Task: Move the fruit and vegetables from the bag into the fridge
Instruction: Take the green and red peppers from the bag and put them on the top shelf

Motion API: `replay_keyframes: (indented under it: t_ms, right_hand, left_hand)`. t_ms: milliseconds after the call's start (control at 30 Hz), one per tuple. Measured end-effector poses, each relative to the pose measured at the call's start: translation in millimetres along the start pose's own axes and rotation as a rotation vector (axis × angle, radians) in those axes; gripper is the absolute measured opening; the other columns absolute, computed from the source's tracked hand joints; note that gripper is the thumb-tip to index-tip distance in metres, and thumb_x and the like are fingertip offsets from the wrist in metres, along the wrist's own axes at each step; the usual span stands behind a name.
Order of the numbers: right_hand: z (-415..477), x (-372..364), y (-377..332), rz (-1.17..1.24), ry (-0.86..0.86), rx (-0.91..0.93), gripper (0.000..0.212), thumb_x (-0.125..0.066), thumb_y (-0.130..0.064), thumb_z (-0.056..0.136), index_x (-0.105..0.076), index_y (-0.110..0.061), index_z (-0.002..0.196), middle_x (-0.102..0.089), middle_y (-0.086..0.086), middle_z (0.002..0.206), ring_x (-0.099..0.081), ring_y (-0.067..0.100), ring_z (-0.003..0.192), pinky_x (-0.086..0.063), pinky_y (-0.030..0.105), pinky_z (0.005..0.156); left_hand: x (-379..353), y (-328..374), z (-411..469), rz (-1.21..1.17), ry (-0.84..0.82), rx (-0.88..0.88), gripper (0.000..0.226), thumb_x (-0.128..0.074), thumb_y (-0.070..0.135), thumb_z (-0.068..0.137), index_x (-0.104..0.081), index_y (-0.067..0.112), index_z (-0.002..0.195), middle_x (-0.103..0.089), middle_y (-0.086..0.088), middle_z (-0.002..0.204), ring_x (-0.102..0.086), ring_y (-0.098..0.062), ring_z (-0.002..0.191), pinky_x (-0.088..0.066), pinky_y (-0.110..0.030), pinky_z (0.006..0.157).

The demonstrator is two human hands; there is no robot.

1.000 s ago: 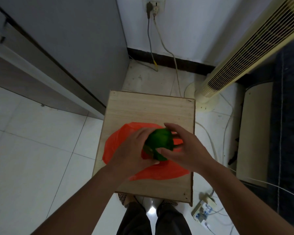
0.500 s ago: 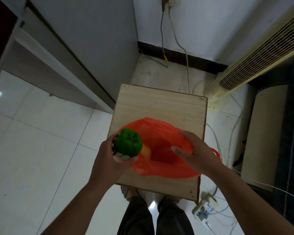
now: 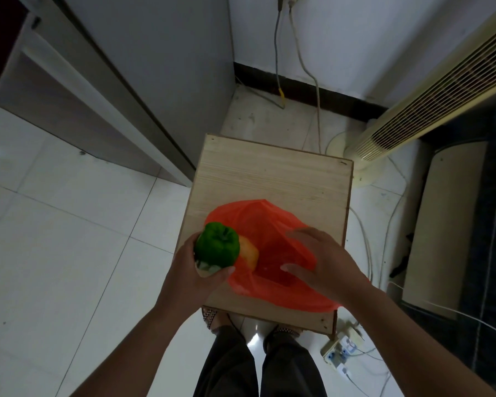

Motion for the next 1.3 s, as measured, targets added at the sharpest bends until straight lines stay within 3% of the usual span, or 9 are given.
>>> replay_keyframes:
  t_ms: [233,400,567,700,867,1000,1067,1167,1300]
  right_hand:
    - [-3,-22,9,-0.08,-0.147,-0.038,0.071,-0.064,-0.048,0.08,-0.032,-0.032,0.141,-0.037,-0.008,0.145,-0.031,0.013,0.134,-0.026,0.031,0.108]
    - [-2,-30,16,-0.111,-0.157,-0.05,0.076,-0.068,-0.037,0.078,-0.028,-0.033,0.142,-0.034,-0.008,0.147,-0.029,0.015,0.135,-0.027,0.032,0.108]
    - [-3,-20,1,-0.053,-0.093,-0.02,0.075,-0.07,-0.042,0.077,-0.032,-0.029,0.14,-0.034,-0.008,0.144,-0.035,0.014,0.129,-0.03,0.024,0.099]
    - [-13,3,-22,0.021,-0.045,-0.028,0.075,-0.072,-0.045,0.074,-0.034,-0.031,0.137,-0.033,-0.008,0.14,-0.042,0.013,0.12,-0.034,0.021,0.091]
    - [-33,44,-67,0.131,0.06,-0.027,0.073,-0.076,-0.043,0.068,-0.042,-0.027,0.131,-0.037,-0.008,0.131,-0.047,0.008,0.105,-0.041,0.019,0.088]
    - [-63,78,-102,0.208,0.135,-0.051,0.072,-0.08,-0.035,0.064,-0.047,-0.024,0.127,-0.041,-0.004,0.126,-0.048,0.012,0.107,-0.049,0.03,0.091]
    - [-78,90,-116,0.234,0.179,-0.049,0.073,-0.081,-0.034,0.063,-0.047,-0.024,0.127,-0.042,-0.004,0.127,-0.047,0.012,0.109,-0.051,0.033,0.091]
    - [-98,98,-130,0.243,0.224,-0.061,0.074,-0.081,-0.033,0.064,-0.046,-0.027,0.128,-0.044,-0.003,0.129,-0.047,0.013,0.114,-0.051,0.036,0.092]
    - [-113,100,-143,0.262,0.237,-0.065,0.074,-0.08,-0.03,0.067,-0.044,-0.028,0.131,-0.049,-0.003,0.129,-0.046,0.011,0.114,-0.047,0.041,0.096]
  left_hand:
    - [0,16,-2,-0.029,0.046,-0.007,0.075,-0.077,0.044,0.053,-0.039,0.044,0.119,-0.049,0.026,0.113,-0.051,0.005,0.102,-0.043,-0.012,0.074]
    - [-9,6,-3,-0.015,-0.011,0.019,0.085,-0.078,0.047,0.053,-0.042,0.034,0.129,-0.052,0.01,0.125,-0.053,-0.009,0.112,-0.049,-0.025,0.085]
    - [-4,15,-6,-0.033,-0.009,0.01,0.081,-0.078,0.044,0.054,-0.043,0.036,0.127,-0.053,0.01,0.123,-0.053,-0.01,0.112,-0.048,-0.021,0.083]
    - [7,37,-16,-0.064,-0.036,0.0,0.073,-0.077,0.044,0.053,-0.042,0.046,0.117,-0.052,0.02,0.117,-0.053,0.002,0.106,-0.045,-0.012,0.077]
    - [23,80,-38,-0.045,-0.097,-0.015,0.066,-0.081,0.04,0.058,-0.04,0.05,0.109,-0.05,0.025,0.11,-0.052,0.002,0.1,-0.044,-0.014,0.074]
    - [41,118,-67,-0.005,-0.118,-0.015,0.083,-0.081,0.057,0.048,-0.041,0.041,0.119,-0.05,0.022,0.109,-0.053,-0.005,0.101,-0.044,-0.02,0.075]
    - [51,133,-83,0.02,-0.109,-0.03,0.088,-0.082,0.05,0.056,-0.04,0.032,0.131,-0.05,0.015,0.114,-0.053,-0.01,0.106,-0.045,-0.024,0.079]
    - [63,146,-105,0.024,-0.119,-0.052,0.078,-0.08,0.034,0.069,-0.039,0.026,0.135,-0.048,0.011,0.117,-0.051,-0.012,0.108,-0.043,-0.024,0.082]
    - [82,149,-119,0.053,-0.109,-0.081,0.078,-0.079,0.034,0.07,-0.038,0.027,0.136,-0.05,0.006,0.127,-0.05,-0.014,0.113,-0.043,-0.026,0.084]
Point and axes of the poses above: each hand's wrist, its own z-axis towards the middle knuckle, its own x-axis out of the back of the hand, y = z × x, the point moved 5 cm from there along z, towards the middle knuckle
